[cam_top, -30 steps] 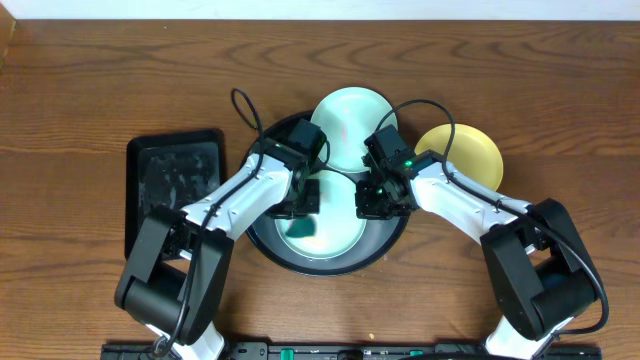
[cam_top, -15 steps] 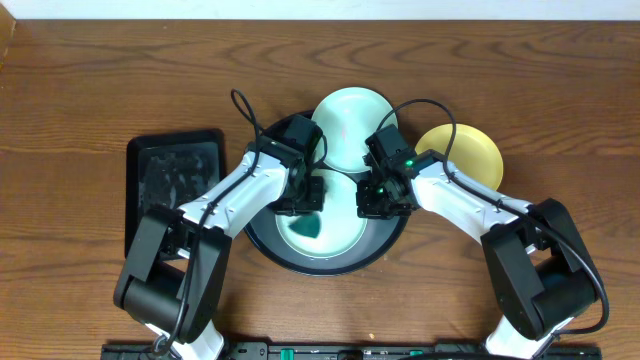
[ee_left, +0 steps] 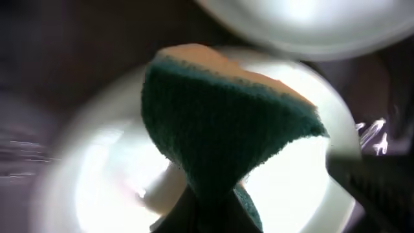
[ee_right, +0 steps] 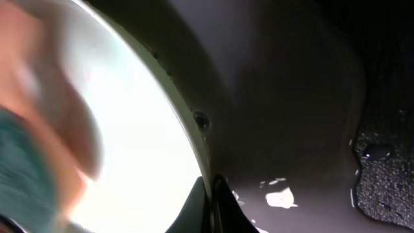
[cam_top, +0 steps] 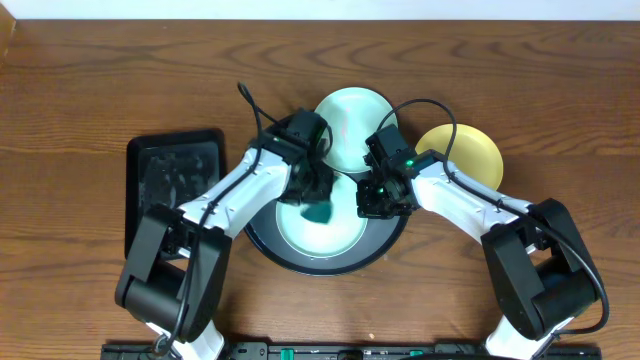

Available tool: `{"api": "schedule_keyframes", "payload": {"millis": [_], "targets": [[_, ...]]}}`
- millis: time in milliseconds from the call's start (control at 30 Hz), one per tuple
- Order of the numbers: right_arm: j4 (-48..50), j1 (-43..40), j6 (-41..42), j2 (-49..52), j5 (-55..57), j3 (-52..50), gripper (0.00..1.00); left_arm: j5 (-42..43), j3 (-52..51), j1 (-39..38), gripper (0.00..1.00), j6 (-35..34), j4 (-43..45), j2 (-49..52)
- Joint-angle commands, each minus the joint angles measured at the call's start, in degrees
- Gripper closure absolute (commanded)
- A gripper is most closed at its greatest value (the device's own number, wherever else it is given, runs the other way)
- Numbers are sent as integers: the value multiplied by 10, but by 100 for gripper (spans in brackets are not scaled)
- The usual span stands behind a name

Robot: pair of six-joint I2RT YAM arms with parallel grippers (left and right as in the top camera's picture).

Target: Clean dirty plates on tray and stack at the side

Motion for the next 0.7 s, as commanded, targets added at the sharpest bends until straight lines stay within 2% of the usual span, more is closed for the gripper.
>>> {"api": "schedule_keyframes", "payload": {"millis": [0, 133, 333, 467, 667], "targets": [[0, -3, 7, 1, 4, 7, 99, -121, 61, 15, 93, -27, -23, -28], [-1, -3, 7, 1, 4, 7, 99, -186, 111, 40, 93, -42, -83, -59], [-4, -3, 5, 1, 3, 12, 99, -188, 138, 113, 93, -42, -156, -107], [-32, 7, -37, -7, 8, 40, 99, -188, 138, 179, 93, -41, -205, -123], [-111, 46, -63, -50, 129, 102, 99, -187, 136, 266, 92, -41, -229, -124]]}}
